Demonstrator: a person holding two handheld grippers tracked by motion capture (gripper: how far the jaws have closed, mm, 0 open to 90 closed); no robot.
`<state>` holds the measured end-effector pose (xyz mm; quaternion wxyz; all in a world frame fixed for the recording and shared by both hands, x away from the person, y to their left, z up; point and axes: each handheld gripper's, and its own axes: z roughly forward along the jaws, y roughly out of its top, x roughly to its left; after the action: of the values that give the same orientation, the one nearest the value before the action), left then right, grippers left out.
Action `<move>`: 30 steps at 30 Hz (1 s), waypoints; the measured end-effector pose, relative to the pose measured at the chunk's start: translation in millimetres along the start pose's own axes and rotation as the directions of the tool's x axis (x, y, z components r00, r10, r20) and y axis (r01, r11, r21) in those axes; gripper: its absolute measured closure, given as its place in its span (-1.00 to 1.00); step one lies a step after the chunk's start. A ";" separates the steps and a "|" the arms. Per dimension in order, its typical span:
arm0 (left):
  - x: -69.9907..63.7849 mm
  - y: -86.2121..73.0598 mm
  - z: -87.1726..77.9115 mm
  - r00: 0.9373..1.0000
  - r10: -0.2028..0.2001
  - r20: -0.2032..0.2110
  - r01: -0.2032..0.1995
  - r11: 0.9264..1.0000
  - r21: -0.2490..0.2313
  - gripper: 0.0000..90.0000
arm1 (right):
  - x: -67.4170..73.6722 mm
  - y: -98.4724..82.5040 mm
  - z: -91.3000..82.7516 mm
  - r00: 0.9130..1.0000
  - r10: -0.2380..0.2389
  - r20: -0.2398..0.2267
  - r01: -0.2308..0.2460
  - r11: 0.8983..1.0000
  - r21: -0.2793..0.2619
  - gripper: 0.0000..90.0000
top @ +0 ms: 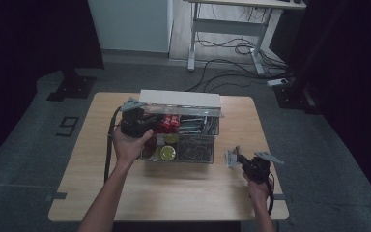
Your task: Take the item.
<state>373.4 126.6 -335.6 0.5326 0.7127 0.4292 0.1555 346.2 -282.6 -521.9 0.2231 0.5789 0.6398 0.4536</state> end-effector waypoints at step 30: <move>0.0 -1.8 -1.7 1.000 -0.002 -0.001 0.002 1.000 -0.003 1.00 | -16.1 -9.1 5.4 0.982 -0.023 0.186 0.009 0.997 0.076 0.19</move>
<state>371.4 127.8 -336.6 0.5334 0.7115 0.4300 0.1559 349.4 -295.3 -536.0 0.2638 0.6216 0.6373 0.3712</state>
